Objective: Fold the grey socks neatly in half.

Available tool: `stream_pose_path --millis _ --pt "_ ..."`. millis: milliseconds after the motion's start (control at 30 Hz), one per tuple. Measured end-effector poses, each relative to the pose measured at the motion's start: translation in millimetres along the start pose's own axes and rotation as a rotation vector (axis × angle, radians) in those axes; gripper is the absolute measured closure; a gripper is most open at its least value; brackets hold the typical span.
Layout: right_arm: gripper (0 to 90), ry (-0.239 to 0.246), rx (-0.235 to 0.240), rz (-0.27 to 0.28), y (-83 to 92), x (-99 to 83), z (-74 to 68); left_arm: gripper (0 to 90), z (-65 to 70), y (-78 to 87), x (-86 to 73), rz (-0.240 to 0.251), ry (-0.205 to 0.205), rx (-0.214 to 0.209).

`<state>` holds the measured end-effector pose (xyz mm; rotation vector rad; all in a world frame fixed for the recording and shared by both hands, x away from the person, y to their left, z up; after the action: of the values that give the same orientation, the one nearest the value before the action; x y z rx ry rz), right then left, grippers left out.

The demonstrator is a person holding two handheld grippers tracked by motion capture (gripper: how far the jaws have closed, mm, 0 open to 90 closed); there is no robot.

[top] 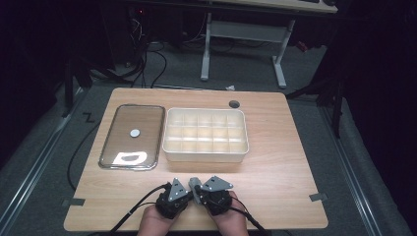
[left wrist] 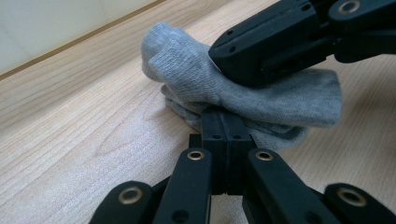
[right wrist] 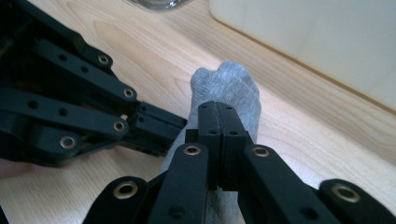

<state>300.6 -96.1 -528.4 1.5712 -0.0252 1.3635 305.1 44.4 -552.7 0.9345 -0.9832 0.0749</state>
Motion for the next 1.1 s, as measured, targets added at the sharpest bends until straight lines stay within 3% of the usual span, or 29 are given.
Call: stream_pose_path --millis 100,367,667,767,933,1100 --pt "90.0 0.009 -0.001 -0.006 -4.5 -5.6 -2.6 82.4 -5.8 5.8 -2.2 0.004 0.010 0.002" --pt "90.0 0.025 -0.002 0.013 -7.7 -7.6 -7.7 80.0 -21.1 22.6 0.3 0.090 0.037 0.013" --pt "90.0 0.025 0.003 0.028 -7.7 -9.8 -7.1 76.7 -17.7 32.7 10.0 0.178 0.045 -0.062" --pt "90.0 0.022 0.012 0.032 -7.8 -10.2 -6.3 83.2 -15.5 36.0 19.2 0.206 0.062 -0.087" --pt "90.0 0.018 0.025 0.045 -8.0 -11.7 -4.9 90.0 -7.3 28.6 38.9 0.190 0.054 -0.102" --pt "90.0 0.019 0.035 0.051 -8.1 -12.3 -3.7 89.8 -0.5 16.0 40.8 0.161 0.055 -0.116"
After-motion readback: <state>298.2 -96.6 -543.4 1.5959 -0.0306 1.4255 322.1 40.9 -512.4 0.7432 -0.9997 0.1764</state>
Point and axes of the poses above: each handheld gripper's, and its own axes: y roughly backward along the jaws, x roughly out of its top, z roughly to its right, the point moved 3 cm from there along -y, roughly forward along the jaws, and after that the axes turned 12 degrees about y, right-handed, at the moved point
